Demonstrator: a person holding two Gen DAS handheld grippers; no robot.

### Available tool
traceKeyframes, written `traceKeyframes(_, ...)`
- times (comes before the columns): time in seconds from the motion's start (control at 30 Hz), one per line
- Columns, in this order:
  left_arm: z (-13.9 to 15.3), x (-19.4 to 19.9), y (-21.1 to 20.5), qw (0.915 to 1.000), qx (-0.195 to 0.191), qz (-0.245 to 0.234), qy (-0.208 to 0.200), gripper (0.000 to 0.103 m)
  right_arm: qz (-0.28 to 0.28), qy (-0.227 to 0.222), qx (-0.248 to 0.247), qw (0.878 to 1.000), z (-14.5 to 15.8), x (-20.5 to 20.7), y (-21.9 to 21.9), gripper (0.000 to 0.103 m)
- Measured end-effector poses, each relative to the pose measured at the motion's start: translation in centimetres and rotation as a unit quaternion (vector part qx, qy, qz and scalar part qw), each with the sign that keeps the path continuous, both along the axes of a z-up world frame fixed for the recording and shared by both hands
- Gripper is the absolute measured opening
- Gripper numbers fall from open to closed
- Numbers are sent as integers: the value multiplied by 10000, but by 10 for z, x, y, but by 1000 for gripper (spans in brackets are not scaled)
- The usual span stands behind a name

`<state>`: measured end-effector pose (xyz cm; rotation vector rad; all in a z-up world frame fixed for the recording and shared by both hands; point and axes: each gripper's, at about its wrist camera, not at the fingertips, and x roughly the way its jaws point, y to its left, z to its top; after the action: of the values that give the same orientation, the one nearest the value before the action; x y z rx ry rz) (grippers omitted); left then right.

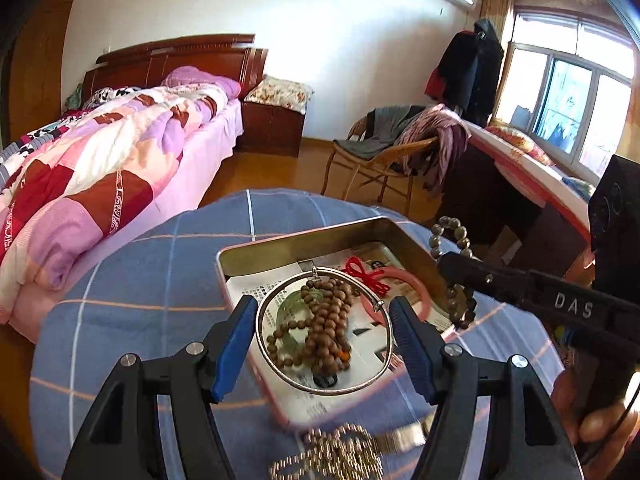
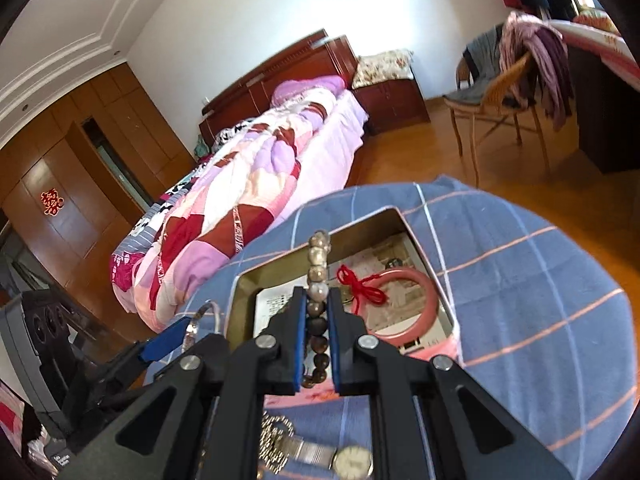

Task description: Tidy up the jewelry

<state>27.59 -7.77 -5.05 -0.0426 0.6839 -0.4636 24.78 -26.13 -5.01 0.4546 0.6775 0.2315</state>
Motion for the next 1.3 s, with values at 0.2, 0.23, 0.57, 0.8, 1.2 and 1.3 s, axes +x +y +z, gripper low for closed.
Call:
traceKeyframes(0.2,-14,18,-16,9995,292,61,86,68,-7,306,201,9993,-27,21,-7,13)
traceKeyframes(0.23,-17,19,-19,9994,337,43,101,68,5,333,230,9992,-30,22,-8,13)
traceKeyframes(0.57,-24,26,-34,9978,650,21,121,69,-205,68,-16,9998,-21,11,-14,23)
traceKeyframes(0.8,-11,20,-33,9977,669,29,77,75,-522,-112,-86,9985,-7,-13,-15,32)
traceKeyframes(1.2,5,3,-33,9960,854,247,-118,83,-587,-120,-224,9980,3,-40,-8,45)
traceKeyframes(1.3,10,0,-27,9974,664,266,-43,84,-617,-226,-367,9972,12,-49,-3,46)
